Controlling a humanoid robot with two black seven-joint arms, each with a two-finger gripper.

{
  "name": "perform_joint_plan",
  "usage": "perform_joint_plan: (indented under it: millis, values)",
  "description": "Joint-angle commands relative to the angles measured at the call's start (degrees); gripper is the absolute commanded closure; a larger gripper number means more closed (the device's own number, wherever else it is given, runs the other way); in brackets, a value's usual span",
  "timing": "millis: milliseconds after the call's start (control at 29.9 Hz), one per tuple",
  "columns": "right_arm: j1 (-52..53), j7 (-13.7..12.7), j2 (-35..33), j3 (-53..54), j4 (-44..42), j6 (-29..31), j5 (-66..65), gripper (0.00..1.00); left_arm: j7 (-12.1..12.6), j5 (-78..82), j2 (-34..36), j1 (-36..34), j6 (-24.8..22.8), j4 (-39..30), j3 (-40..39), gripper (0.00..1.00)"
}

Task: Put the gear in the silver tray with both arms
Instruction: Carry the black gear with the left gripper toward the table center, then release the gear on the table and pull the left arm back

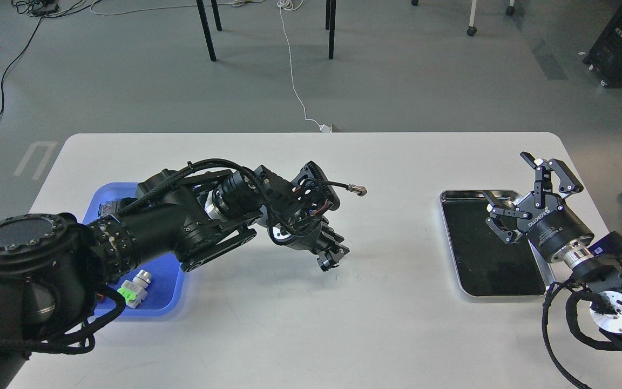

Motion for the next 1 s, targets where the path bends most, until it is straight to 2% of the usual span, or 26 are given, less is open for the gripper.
perform_joint_plan:
  millis: [0,134,200,267,334,367,468,568,668,768,869,969]
  values:
    - [-0.1,0.0,0.1,-0.1,0.0,0.0,0.0,0.01,0.0,0.0,0.0,0.0,0.0,-0.1,0.1,0.76]
    - [-0.1,0.0,0.0,-0.1,0.0,0.0,0.0,0.01,0.0,0.0,0.0,0.4,0.0,-0.1,0.1,0.72]
    - [-0.1,0.0,0.0,0.0,0.0,0.0,0.0,0.01,0.0,0.0,0.0,0.3,0.0,-0.3,0.0,0.63]
    - [-0.1,0.0,-0.1,0.0,0.0,0.0,0.0,0.01,0.0,0.0,0.0,0.1,0.0,-0.4,-0.1,0.5]
    - [-0.1,0.0,-0.1,0.0,0.0,0.0,0.0,0.01,0.0,0.0,0.0,0.1,0.0,-0.8,-0.2,0.22]
    - [-0.1,0.0,-0.1,0.0,0.0,0.0,0.0,0.01,0.0,0.0,0.0,0.1,0.0,-0.9,-0.3,0.14]
    - [-0.1,0.0,-0.1,-0.1,0.0,0.0,0.0,0.01,0.0,-0.4,0.0,0.0,0.0,-1.2,-0.5,0.09]
    - [-0.1,0.0,-0.2,0.0,0.1,0.1,0.0,0.01,0.0,-5.3,0.0,-0.6,0.0,-3.6,-1.8,0.07]
    - [-0.1,0.0,-1.1,0.0,0.3,0.2,0.0,0.01,0.0,-14.7,0.2,-0.5,0.0,-7.6,-6.4,0.03]
    - [-0.1,0.0,-1.6,-0.1,0.2,0.3,0.0,0.01,0.0,-27.0,5.3,1.1,0.2,-11.0,-9.5,0.02]
    - [-0.1,0.0,-2.0,-0.1,0.4,0.3,-0.3,0.01,0.0,-42.0,11.1,5.6,4.6,-13.8,-11.7,0.02]
    - [0.0,0.0,-3.2,-0.1,1.0,0.4,-2.6,0.01,0.0,-63.3,15.5,12.2,9.8,-16.6,-17.4,0.02]
